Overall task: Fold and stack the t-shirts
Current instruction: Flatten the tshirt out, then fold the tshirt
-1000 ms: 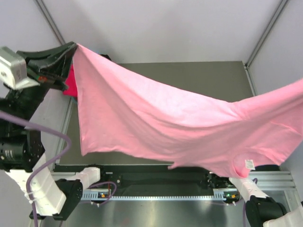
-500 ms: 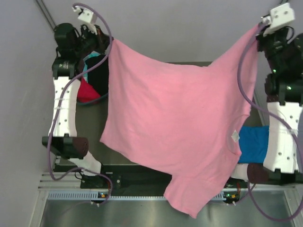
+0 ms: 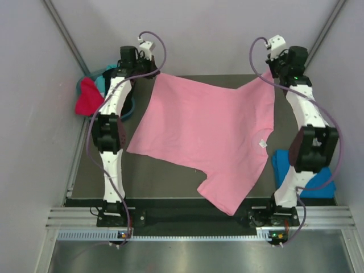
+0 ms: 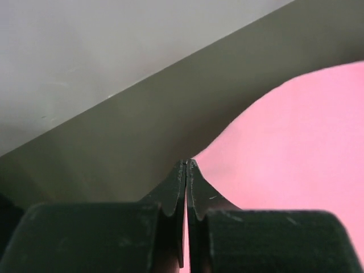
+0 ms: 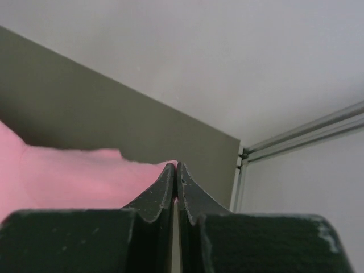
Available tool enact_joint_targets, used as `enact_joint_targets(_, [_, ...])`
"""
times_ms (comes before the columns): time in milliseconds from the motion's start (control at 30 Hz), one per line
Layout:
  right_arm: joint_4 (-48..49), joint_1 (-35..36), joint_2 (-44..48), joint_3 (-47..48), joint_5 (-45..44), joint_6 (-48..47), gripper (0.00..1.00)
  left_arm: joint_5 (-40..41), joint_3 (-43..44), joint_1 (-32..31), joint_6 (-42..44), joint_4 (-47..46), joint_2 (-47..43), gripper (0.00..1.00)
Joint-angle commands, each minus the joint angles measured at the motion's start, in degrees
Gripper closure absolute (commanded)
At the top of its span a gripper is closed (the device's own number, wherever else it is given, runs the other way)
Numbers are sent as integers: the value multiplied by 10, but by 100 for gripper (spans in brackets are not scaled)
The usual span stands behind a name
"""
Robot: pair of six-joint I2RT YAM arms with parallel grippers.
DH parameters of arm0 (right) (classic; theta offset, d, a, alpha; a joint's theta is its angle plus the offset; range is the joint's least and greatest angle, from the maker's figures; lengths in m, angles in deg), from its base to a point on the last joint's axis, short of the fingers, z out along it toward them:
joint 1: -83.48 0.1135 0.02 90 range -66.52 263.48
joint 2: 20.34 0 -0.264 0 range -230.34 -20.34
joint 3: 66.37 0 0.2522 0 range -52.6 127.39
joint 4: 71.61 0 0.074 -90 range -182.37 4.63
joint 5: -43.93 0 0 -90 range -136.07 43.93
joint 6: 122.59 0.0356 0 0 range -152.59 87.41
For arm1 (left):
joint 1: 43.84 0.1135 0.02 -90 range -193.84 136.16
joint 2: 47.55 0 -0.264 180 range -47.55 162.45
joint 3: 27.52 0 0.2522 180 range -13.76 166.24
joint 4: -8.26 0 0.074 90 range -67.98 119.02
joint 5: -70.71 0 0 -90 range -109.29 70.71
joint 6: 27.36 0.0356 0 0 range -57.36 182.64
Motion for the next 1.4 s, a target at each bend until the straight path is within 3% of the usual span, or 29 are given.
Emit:
enact_joint_targets(0, [44,5,-88,92,-40,-21,100,30,43,-7,30,-74,48,100])
enact_joint_targets(267, [41,5,-244,208,-105,-14,100,75,57,-24,15,-188,152,100])
enact_joint_targets(467, [87,10,-295,243,-142,-23,100,104,93,-32,7,-269,217,100])
enact_joint_targets(800, [132,18,-331,308,-149,-21,100,175,112,-29,8,-351,226,100])
enact_joint_targets(1100, [148,20,-346,319,-160,-43,100,174,118,-29,12,-363,225,100])
enact_joint_targets(1367, [55,17,-321,280,-155,-87,100,130,84,-31,11,-307,180,100])
